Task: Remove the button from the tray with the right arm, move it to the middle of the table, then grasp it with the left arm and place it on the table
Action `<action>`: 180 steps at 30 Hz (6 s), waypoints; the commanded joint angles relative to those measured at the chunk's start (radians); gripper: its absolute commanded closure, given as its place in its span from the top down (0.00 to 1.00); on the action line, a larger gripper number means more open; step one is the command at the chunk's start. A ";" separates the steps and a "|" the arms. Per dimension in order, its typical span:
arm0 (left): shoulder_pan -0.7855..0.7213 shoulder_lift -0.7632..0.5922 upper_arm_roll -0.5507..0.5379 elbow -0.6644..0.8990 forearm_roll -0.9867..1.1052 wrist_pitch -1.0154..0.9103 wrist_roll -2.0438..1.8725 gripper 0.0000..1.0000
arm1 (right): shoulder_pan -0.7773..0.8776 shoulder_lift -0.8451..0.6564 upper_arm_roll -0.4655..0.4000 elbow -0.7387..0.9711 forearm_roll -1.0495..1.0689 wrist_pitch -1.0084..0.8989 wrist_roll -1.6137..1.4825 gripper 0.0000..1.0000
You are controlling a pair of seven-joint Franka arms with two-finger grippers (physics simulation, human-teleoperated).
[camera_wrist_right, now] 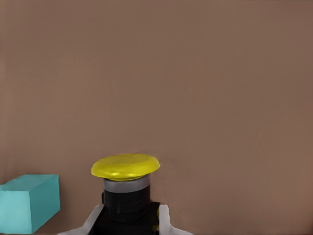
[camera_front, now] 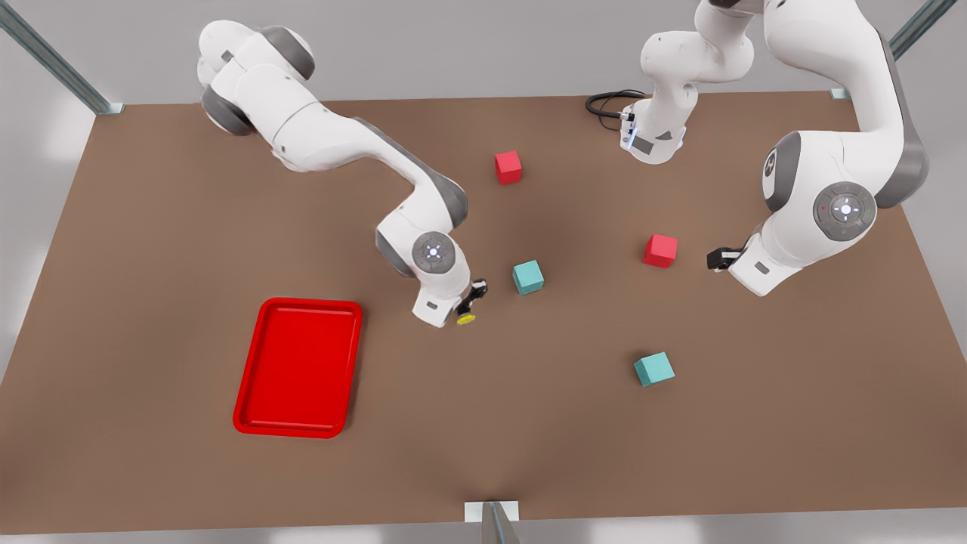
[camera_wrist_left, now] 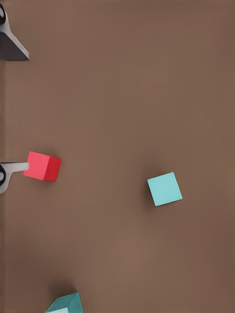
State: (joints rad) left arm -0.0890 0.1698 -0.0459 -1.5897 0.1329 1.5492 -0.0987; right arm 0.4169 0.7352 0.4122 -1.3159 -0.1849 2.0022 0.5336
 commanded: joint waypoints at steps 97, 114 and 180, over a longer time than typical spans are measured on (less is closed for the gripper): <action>-0.540 0.231 -0.009 -0.664 -0.254 0.993 -0.041 0.81 | -0.460 -0.514 -0.062 -0.036 0.177 -0.523 -0.406 1.00; -0.520 0.264 -0.008 -0.628 -0.256 0.974 -0.044 0.48 | -0.454 -0.514 -0.062 -0.036 0.170 -0.534 -0.406 1.00; -0.592 0.896 0.219 0.117 0.798 -0.006 -2.827 1.00 | -0.500 -0.481 -0.070 0.003 0.093 -0.468 -0.411 1.00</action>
State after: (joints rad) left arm -0.6805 1.0671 0.1729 -1.4729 0.9316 1.5328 -2.6652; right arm -0.0829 0.2558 0.3414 -1.3139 -0.0907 1.5309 0.1239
